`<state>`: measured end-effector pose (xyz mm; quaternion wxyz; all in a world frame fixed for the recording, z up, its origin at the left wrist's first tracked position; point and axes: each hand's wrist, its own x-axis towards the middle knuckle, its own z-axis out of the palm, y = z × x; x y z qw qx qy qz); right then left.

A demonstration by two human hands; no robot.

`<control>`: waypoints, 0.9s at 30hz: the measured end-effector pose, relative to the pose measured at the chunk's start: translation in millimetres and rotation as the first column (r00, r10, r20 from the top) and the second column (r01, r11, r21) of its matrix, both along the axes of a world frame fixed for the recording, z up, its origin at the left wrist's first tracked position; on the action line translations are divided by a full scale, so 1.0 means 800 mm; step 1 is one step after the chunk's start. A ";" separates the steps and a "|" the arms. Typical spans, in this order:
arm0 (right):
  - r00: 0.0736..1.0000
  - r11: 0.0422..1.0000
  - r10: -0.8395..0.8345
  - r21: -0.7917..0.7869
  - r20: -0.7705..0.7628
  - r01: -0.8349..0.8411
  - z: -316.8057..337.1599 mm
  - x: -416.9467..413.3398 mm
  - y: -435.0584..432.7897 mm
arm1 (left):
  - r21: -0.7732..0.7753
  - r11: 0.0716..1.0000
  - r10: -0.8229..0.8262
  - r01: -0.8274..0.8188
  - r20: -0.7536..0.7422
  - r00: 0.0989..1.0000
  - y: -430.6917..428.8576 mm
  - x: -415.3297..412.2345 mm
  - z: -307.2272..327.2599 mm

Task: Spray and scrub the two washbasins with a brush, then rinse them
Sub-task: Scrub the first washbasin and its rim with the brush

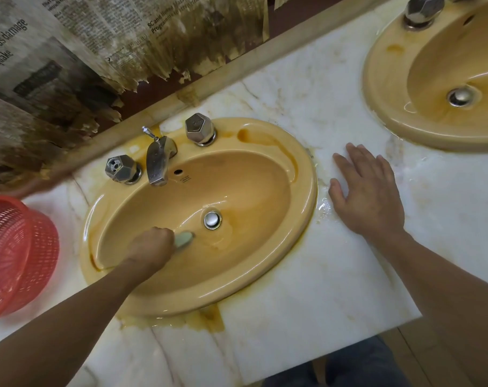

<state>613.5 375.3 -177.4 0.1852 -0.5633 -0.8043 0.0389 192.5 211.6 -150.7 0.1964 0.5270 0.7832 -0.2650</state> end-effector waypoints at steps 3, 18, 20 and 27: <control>1.000 1.000 -0.001 -0.005 -0.005 0.001 0.001 0.000 0.000 | 0.068 0.992 0.098 -0.105 0.099 0.990 -0.011 -0.004 -0.004; 1.000 1.000 0.003 -0.017 -0.008 -0.003 0.002 0.000 0.000 | -0.344 0.939 -0.002 -0.015 -0.048 0.999 -0.011 -0.063 0.103; 1.000 1.000 0.002 -0.017 -0.007 -0.002 0.002 0.000 0.000 | -0.331 0.940 -0.168 0.078 -0.253 0.953 -0.011 -0.056 0.110; 1.000 1.000 0.004 -0.012 -0.004 -0.004 0.001 0.001 0.000 | -0.330 0.943 0.040 -0.032 0.018 0.999 -0.018 -0.028 0.085</control>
